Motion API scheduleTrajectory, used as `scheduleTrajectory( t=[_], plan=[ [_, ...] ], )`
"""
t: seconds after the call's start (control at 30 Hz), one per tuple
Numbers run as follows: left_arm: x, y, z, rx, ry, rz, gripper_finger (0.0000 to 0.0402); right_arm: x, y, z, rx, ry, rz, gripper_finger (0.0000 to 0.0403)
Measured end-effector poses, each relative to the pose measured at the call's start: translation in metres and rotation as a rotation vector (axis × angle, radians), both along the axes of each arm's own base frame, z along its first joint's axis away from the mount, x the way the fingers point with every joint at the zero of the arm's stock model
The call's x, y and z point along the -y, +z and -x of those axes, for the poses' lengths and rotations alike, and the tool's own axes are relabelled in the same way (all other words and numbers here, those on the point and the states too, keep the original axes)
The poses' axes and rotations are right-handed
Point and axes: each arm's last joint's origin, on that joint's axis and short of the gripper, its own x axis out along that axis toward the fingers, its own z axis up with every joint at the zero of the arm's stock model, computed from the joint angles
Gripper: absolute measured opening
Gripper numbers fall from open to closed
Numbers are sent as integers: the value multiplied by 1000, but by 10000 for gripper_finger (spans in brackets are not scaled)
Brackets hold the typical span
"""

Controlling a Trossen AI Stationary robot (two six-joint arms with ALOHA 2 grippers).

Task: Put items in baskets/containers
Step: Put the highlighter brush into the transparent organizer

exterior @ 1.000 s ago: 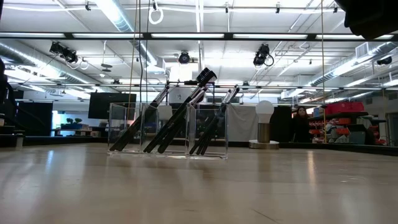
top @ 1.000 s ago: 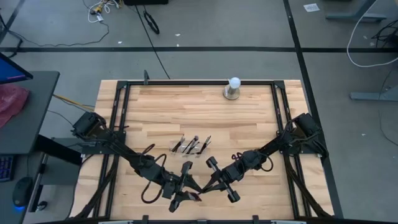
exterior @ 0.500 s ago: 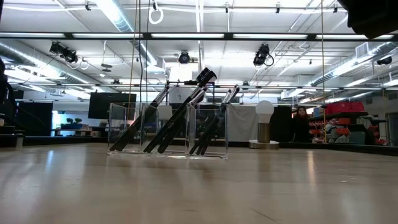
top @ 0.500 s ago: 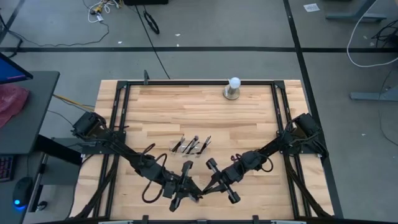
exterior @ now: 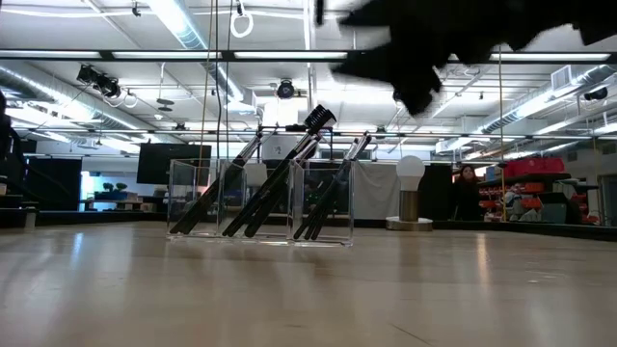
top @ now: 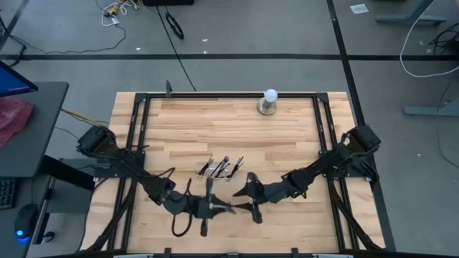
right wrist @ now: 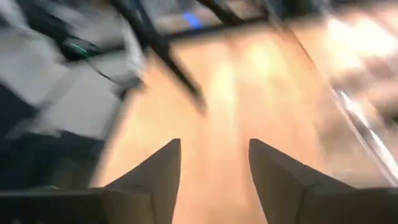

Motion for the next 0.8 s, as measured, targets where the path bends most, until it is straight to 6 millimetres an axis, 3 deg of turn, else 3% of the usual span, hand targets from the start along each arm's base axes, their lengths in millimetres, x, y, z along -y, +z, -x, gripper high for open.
scheduleTrajectory(
  t=[0.17,0.4,0.8],
  plan=[
    [-17,4,9,-114,222,74,19,10,-9,14,-214,-200,-5,203],
    [-45,-2,12,-216,463,164,26,8,-23,34,-400,-345,-25,192],
    [-90,-7,-5,-220,655,238,23,-13,-22,47,-296,-427,29,160]
  ],
)
